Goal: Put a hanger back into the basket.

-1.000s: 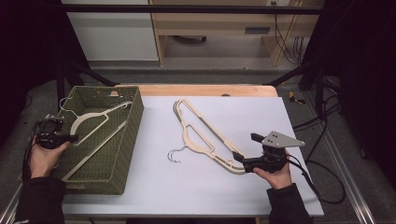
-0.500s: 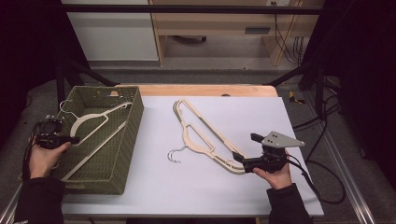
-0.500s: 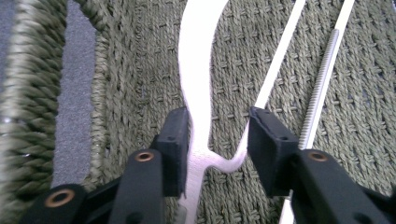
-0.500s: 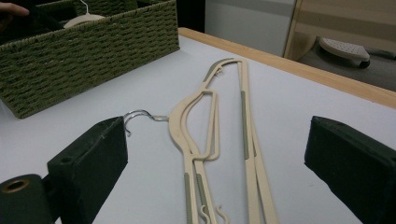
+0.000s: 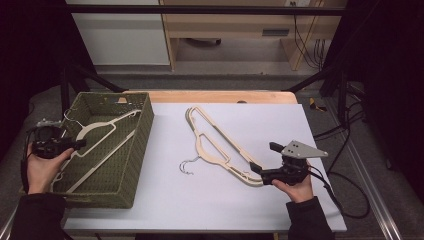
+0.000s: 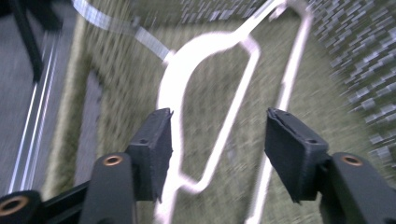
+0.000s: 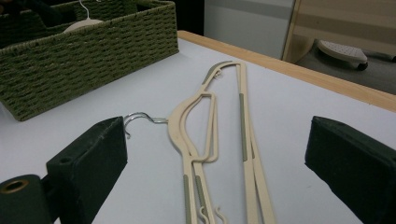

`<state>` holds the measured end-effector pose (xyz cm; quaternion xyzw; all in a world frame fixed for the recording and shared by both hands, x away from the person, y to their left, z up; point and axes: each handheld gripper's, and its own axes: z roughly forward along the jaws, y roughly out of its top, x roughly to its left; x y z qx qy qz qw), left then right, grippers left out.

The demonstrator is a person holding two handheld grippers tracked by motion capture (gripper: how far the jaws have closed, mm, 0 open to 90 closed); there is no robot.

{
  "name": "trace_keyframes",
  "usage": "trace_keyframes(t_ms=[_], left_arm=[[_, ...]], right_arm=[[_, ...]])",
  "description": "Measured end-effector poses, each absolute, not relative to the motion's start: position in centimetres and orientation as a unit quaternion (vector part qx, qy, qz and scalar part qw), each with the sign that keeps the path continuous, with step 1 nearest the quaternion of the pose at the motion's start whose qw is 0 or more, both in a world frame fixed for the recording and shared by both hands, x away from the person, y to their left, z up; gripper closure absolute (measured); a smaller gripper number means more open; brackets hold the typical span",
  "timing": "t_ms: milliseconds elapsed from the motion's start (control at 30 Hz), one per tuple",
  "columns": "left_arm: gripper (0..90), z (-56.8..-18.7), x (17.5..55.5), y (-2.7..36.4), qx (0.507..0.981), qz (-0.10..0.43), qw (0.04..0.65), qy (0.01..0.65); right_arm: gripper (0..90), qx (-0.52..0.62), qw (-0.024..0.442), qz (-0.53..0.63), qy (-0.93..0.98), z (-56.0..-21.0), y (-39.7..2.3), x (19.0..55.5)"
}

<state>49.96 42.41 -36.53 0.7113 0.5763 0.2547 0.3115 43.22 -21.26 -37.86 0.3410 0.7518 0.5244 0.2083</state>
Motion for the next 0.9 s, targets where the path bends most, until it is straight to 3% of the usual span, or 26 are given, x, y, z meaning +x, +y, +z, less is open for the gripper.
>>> trace_keyframes(t_ms=[433, 900], left_arm=[[21.1, -32.2, 47.2, 35.5, 0.716, 0.277, 0.447, 0.459], [18.0, -31.0, 42.5, 29.0, 0.713, 0.272, 0.527, 0.374]], right_arm=[[5.8, 0.34, 0.214, 0.53, 0.747, -37.6, -21.6, 43.1], [5.4, 0.34, 0.221, 0.535, 0.741, -37.4, -21.8, 43.0]])
